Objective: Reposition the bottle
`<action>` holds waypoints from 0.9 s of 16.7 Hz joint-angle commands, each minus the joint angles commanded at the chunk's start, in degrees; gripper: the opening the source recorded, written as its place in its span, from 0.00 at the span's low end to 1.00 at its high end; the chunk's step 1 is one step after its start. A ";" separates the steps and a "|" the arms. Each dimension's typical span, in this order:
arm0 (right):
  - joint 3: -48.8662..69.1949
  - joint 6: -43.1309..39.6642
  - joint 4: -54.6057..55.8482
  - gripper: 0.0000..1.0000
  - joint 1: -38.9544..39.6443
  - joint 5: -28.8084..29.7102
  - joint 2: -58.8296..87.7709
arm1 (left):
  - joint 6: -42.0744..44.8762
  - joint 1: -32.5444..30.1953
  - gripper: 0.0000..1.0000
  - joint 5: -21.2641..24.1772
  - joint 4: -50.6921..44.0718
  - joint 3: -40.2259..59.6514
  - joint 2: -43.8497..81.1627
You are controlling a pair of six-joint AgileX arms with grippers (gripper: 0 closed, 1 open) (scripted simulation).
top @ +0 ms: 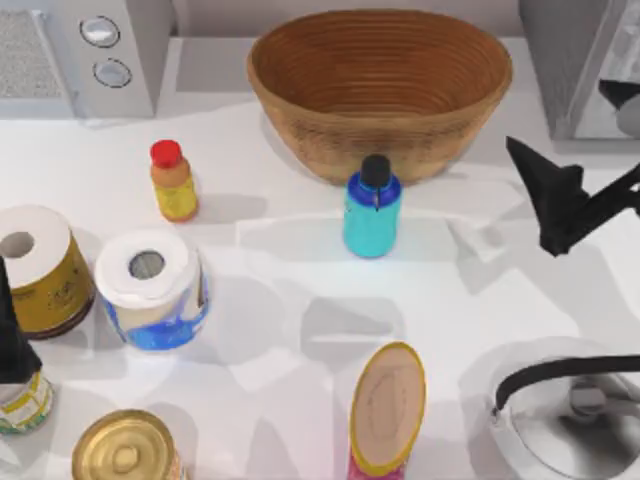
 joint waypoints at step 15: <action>7.41 -0.92 3.89 1.00 8.14 -0.83 31.76 | 0.00 0.00 1.00 0.00 0.00 0.00 0.00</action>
